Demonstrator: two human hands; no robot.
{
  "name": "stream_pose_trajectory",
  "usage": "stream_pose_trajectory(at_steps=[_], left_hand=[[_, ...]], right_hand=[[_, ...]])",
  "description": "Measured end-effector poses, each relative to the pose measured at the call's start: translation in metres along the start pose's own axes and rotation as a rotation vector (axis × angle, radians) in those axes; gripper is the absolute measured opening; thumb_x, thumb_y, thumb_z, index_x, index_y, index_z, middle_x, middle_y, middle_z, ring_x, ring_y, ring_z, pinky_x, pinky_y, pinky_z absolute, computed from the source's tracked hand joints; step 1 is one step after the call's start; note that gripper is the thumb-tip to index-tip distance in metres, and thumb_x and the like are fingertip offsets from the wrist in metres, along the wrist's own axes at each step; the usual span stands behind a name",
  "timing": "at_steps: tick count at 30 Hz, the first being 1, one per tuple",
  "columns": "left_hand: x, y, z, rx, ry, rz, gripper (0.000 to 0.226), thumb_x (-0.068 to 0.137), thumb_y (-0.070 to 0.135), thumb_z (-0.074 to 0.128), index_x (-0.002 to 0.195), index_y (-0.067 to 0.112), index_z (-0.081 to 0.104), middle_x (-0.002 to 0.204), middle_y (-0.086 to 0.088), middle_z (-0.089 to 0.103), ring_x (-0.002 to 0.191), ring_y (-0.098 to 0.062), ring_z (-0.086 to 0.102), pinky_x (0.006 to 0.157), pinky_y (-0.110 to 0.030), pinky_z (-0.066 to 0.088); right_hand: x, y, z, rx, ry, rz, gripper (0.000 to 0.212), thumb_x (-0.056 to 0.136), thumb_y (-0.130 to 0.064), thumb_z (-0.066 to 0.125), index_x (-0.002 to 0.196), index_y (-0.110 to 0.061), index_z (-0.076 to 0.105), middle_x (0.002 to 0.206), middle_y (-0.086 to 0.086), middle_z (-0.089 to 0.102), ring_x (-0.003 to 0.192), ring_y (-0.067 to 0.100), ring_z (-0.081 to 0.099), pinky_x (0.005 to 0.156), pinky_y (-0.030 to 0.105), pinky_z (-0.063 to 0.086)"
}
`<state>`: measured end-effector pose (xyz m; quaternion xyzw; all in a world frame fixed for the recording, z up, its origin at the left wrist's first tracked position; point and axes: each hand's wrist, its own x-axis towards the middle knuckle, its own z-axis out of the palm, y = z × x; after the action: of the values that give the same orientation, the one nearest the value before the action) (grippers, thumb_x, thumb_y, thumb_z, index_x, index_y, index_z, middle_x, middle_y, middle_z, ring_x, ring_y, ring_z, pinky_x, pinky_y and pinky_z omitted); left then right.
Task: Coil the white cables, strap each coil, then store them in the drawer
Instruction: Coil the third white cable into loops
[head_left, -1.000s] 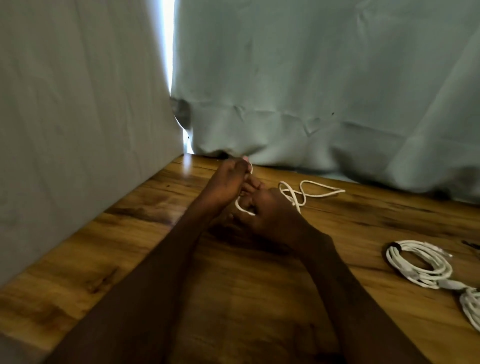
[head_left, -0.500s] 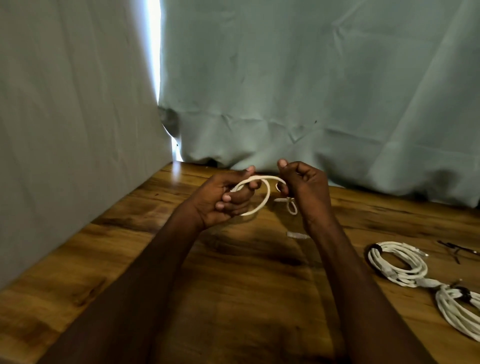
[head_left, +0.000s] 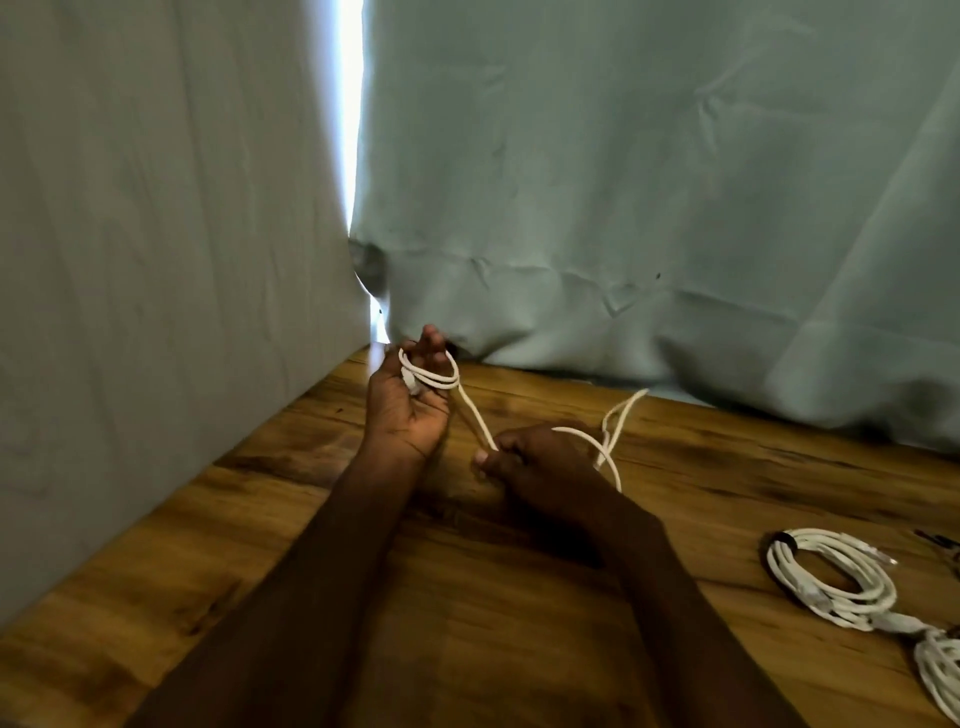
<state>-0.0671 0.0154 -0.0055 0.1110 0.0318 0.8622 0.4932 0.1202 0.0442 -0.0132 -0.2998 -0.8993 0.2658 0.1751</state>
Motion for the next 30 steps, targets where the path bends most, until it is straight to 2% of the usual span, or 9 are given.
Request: stream_pose_trajectory(at_steps=[4, 8, 11, 13, 15, 19, 23, 26, 30], left_hand=[[-0.005, -0.014, 0.005, 0.378, -0.051, 0.041, 0.04, 0.111, 0.035, 0.027, 0.085, 0.013, 0.048, 0.086, -0.019, 0.077, 0.076, -0.027, 0.078, 0.065, -0.029, 0.063], [-0.01, -0.031, 0.013, 0.847, -0.106, 0.104, 0.046, 0.112, 0.039, 0.02, 0.087, 0.009, 0.045, 0.073, -0.018, 0.075, 0.063, -0.028, 0.075, 0.056, -0.028, 0.059], [-0.015, -0.035, 0.007, 1.191, -0.114, 0.261, 0.045, 0.112, 0.038, 0.027, 0.098, 0.002, 0.049, 0.06, -0.015, 0.068, 0.049, -0.024, 0.065, 0.049, -0.027, 0.052], [-0.016, -0.034, 0.002, 1.411, -0.2, 0.408, 0.047, 0.112, 0.038, 0.031, 0.087, 0.005, 0.054, 0.057, -0.015, 0.063, 0.047, -0.021, 0.058, 0.051, -0.029, 0.045], [-0.016, -0.033, 0.001, 1.569, -0.333, 0.446, 0.051, 0.111, 0.038, 0.035, 0.071, 0.012, 0.052, 0.051, -0.012, 0.055, 0.044, -0.019, 0.05, 0.053, -0.03, 0.037], [-0.023, -0.032, 0.009, 1.392, -0.424, 0.043, 0.051, 0.107, 0.036, 0.047, 0.064, 0.013, 0.059, 0.043, -0.003, 0.037, 0.035, -0.013, 0.028, 0.043, -0.019, 0.019], [-0.029, -0.028, 0.014, 1.247, -0.519, -0.46, 0.059, 0.096, 0.061, 0.049, 0.071, 0.008, 0.06, 0.039, 0.001, 0.023, 0.03, -0.009, 0.014, 0.045, -0.031, -0.002], [-0.029, -0.023, 0.022, 0.848, -0.495, -0.524, 0.046, 0.099, 0.045, 0.046, 0.064, 0.016, 0.055, 0.034, 0.007, 0.024, 0.026, -0.007, 0.013, 0.042, -0.031, 0.0], [-0.018, -0.007, 0.021, 0.351, -0.458, -0.341, 0.039, 0.102, 0.035, 0.042, 0.068, 0.018, 0.051, 0.034, 0.007, 0.027, 0.026, -0.011, 0.014, 0.033, -0.024, 0.015]], right_hand=[[-0.008, -0.015, 0.0, 0.062, -0.07, -0.009, 0.032, 0.098, -0.035, 0.07, 0.081, -0.009, 0.077, 0.057, -0.005, 0.065, 0.048, 0.0, 0.056, 0.054, 0.019, 0.044], [-0.019, -0.028, -0.011, 0.096, -0.112, -0.042, 0.038, 0.094, -0.041, 0.073, 0.07, -0.011, 0.073, 0.055, 0.003, 0.068, 0.048, 0.009, 0.062, 0.059, 0.024, 0.052], [-0.016, -0.019, -0.02, 0.129, 0.023, -0.099, 0.035, 0.093, -0.043, 0.072, 0.064, -0.023, 0.071, 0.058, 0.002, 0.071, 0.056, 0.012, 0.067, 0.073, 0.037, 0.055], [-0.014, -0.012, -0.023, 0.279, 0.097, -0.111, 0.027, 0.091, -0.043, 0.07, 0.075, -0.021, 0.075, 0.062, 0.006, 0.072, 0.064, 0.026, 0.071, 0.078, 0.048, 0.057], [-0.013, -0.01, -0.025, 0.352, 0.189, -0.15, 0.021, 0.093, -0.033, 0.07, 0.082, -0.018, 0.078, 0.061, 0.002, 0.072, 0.058, 0.02, 0.066, 0.068, 0.042, 0.055], [-0.013, -0.011, -0.032, 0.502, 0.41, -0.219, 0.011, 0.096, 0.0, 0.067, 0.088, 0.005, 0.073, 0.049, -0.015, 0.06, 0.043, -0.001, 0.051, 0.051, 0.013, 0.038], [-0.017, -0.004, -0.047, 0.649, 0.509, -0.14, 0.014, 0.097, -0.005, 0.068, 0.098, 0.009, 0.07, 0.057, 0.006, 0.061, 0.05, 0.011, 0.054, 0.052, 0.022, 0.045], [-0.021, 0.01, -0.052, 0.535, 0.484, -0.037, 0.038, 0.102, -0.033, 0.064, 0.084, -0.003, 0.077, 0.066, 0.009, 0.071, 0.063, 0.017, 0.066, 0.064, 0.023, 0.051], [-0.02, 0.013, -0.044, 0.476, 0.433, 0.06, 0.049, 0.099, -0.055, 0.06, 0.082, -0.013, 0.079, 0.068, 0.008, 0.073, 0.071, 0.018, 0.071, 0.073, 0.033, 0.056]])
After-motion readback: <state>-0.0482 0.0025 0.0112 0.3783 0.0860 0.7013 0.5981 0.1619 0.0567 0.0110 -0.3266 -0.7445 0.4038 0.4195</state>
